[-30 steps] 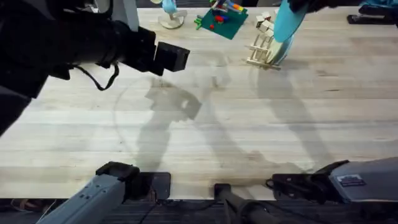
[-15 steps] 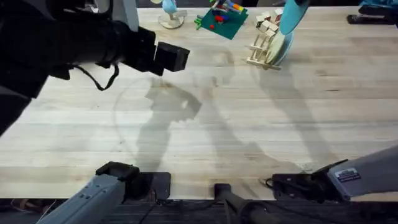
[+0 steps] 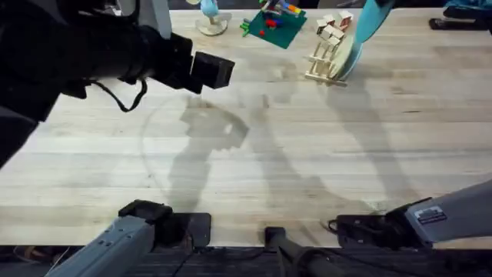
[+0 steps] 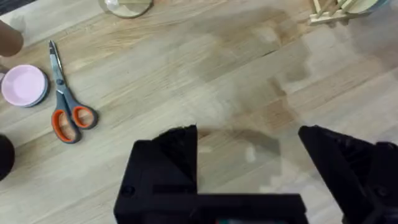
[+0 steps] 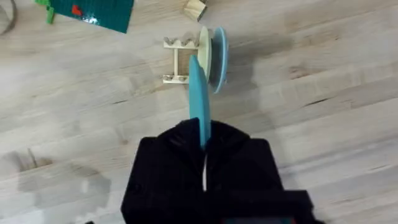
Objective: Pick up the plates from the table one by one and place each into a slot on the dish rack.
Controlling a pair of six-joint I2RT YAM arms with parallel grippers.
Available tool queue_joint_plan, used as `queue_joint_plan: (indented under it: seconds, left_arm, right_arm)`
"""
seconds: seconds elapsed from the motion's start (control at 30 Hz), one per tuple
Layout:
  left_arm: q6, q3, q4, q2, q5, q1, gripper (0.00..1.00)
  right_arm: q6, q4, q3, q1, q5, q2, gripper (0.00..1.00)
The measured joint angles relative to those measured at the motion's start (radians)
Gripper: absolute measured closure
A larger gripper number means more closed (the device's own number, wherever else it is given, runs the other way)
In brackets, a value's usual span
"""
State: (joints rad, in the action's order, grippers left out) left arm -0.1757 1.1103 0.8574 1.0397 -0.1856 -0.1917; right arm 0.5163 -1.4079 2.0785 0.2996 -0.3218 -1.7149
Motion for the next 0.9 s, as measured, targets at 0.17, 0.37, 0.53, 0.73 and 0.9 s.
queue_joint_plan:
  seconds: [0.17, 0.37, 0.53, 0.73, 0.9]
  left_arm:
    - [0.000, 0.000, 0.000, 0.000, 0.000, 0.000, 0.007]
    - [0.000, 0.000, 0.000, 0.000, 0.000, 0.000, 0.007]
    - [0.000, 0.000, 0.000, 0.000, 0.000, 0.000, 0.007]
    - [0.000, 0.000, 0.000, 0.000, 0.000, 0.000, 0.007]
    - [0.000, 0.000, 0.000, 0.000, 0.000, 0.000, 0.008]
  right_arm:
    - [0.014, -0.008, 0.000, 0.000, 0.000, 0.000, 0.969]
    - [0.031, -0.014, 0.003, -0.002, 0.000, -0.034, 0.969]
    - [0.034, -0.002, 0.003, -0.005, 0.001, -0.096, 0.970]
    - [0.034, 0.002, 0.003, -0.022, 0.016, -0.145, 0.970]
    - [0.029, 0.028, 0.003, -0.041, 0.037, -0.184, 0.970]
